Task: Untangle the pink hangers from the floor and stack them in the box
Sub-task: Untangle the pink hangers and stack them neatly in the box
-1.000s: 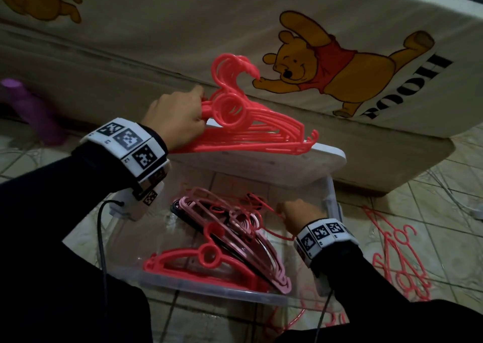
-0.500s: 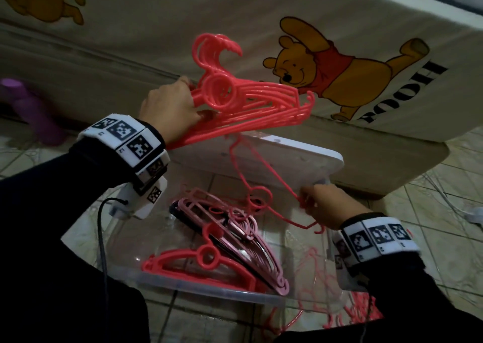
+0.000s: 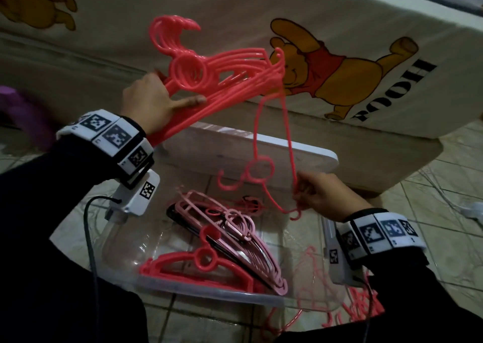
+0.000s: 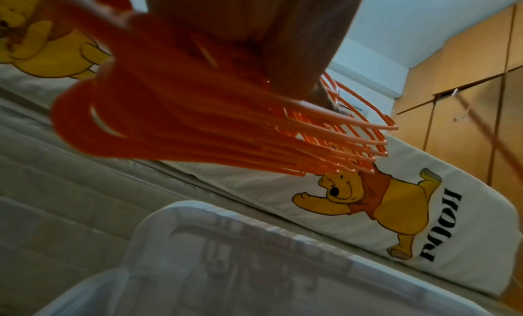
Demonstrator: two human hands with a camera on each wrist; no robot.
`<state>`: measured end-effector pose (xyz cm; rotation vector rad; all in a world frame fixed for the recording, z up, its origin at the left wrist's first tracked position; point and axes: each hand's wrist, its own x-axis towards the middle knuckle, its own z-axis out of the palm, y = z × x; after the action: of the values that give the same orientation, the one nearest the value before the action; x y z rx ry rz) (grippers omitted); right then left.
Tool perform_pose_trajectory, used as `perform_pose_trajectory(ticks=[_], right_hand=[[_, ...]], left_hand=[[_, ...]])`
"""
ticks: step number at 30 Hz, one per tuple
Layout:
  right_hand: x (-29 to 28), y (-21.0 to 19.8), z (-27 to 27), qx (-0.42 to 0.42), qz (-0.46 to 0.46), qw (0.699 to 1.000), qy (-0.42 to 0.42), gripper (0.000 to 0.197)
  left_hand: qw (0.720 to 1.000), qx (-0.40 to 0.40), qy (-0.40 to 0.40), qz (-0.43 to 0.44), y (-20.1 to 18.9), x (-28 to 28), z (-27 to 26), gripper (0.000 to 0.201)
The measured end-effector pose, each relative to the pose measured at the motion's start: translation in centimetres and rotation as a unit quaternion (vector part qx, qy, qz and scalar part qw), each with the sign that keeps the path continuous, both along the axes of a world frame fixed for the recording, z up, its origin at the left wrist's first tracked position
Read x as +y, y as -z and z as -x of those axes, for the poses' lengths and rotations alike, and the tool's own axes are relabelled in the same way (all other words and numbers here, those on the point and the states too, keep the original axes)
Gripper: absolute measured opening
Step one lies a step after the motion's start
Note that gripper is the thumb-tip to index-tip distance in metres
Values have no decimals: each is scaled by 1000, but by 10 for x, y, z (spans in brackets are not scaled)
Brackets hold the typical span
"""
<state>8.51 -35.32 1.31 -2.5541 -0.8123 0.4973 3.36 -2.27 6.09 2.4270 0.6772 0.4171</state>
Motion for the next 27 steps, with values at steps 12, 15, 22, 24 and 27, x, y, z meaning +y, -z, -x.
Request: perform_pose_trajectory(ticks=[12, 15, 22, 24, 27], right_hand=[[91, -3, 38, 285, -509, 790, 187, 20], [100, 0, 44, 296, -506, 784, 204, 18], [107, 3, 50, 291, -502, 783, 223, 17], [105, 2, 47, 282, -508, 781, 229, 17], [105, 2, 47, 262, -503, 793, 225, 19]], left_hand=[[996, 39, 78, -10, 22, -46, 2, 112], [995, 40, 87, -13, 27, -51, 2, 113], [996, 33, 82, 6, 32, -50, 2, 106], [996, 35, 78, 8, 34, -49, 3, 105], [996, 45, 71, 19, 36, -49, 3, 106]])
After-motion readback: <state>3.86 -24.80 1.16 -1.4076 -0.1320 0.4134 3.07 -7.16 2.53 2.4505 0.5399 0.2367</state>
